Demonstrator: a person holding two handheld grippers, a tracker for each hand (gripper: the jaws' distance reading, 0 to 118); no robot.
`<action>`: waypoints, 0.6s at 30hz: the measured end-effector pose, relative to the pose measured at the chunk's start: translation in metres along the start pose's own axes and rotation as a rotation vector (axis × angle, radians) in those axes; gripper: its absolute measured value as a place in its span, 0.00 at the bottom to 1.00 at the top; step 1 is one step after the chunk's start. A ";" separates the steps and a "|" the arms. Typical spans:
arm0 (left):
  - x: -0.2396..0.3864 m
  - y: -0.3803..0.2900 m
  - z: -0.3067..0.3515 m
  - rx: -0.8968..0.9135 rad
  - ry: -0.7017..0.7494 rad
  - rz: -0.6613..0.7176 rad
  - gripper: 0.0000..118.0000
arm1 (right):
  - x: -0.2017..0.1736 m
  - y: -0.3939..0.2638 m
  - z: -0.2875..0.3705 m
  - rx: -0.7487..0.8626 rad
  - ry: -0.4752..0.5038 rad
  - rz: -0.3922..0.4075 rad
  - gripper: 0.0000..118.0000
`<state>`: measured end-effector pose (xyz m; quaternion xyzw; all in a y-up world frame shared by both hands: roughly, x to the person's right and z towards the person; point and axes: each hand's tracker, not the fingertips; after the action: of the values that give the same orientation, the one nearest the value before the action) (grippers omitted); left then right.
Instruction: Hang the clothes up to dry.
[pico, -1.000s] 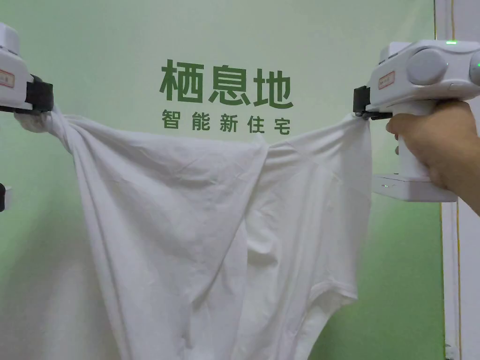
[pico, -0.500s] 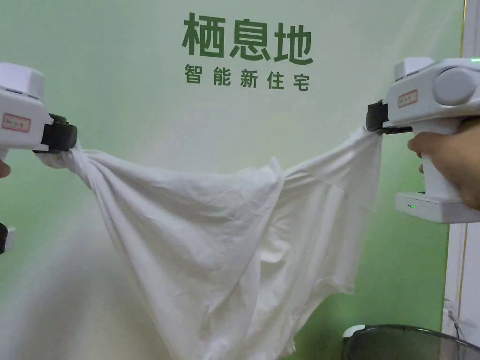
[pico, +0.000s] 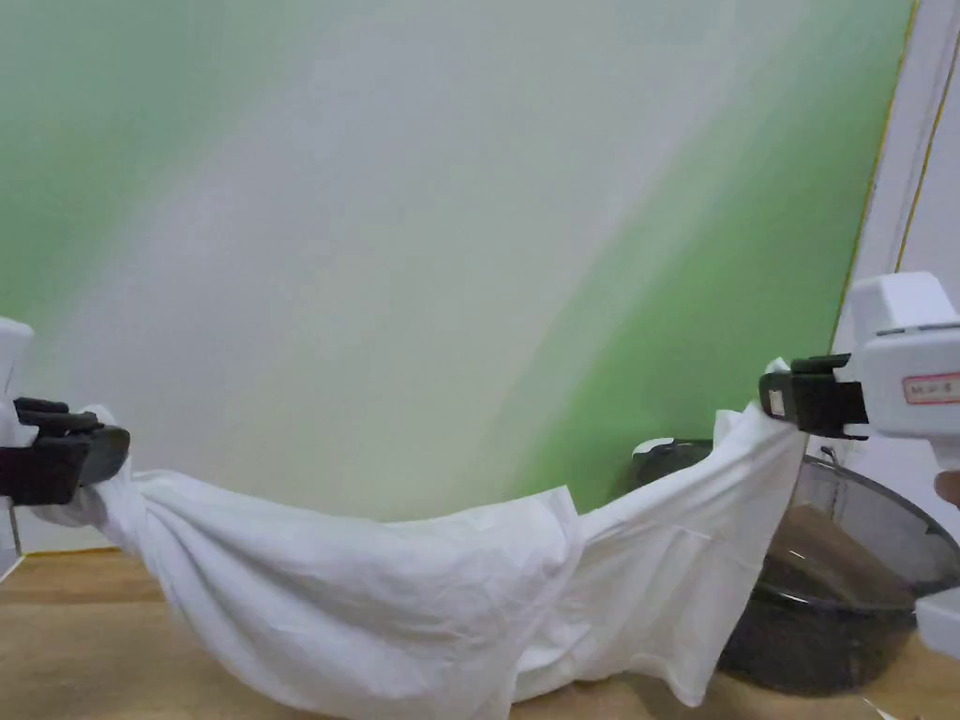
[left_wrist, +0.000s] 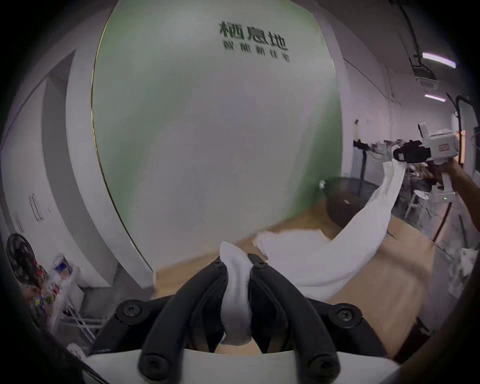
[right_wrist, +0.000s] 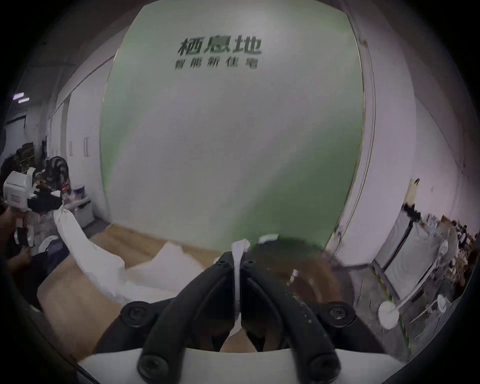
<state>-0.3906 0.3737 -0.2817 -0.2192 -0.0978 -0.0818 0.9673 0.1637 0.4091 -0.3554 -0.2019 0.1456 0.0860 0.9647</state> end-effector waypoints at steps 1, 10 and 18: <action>0.005 -0.016 0.005 -0.028 -0.017 0.000 0.09 | 0.000 -0.019 0.007 -0.017 0.018 -0.021 0.03; 0.063 -0.164 0.036 -0.305 -0.140 0.031 0.08 | -0.015 -0.190 0.045 -0.315 0.112 -0.119 0.03; 0.085 -0.247 0.037 -0.463 -0.160 0.113 0.08 | -0.015 -0.273 0.036 -0.552 0.132 -0.145 0.04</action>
<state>-0.3638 0.1602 -0.1285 -0.4458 -0.1401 -0.0304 0.8836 0.2201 0.1755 -0.2195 -0.4716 0.1642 0.0399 0.8654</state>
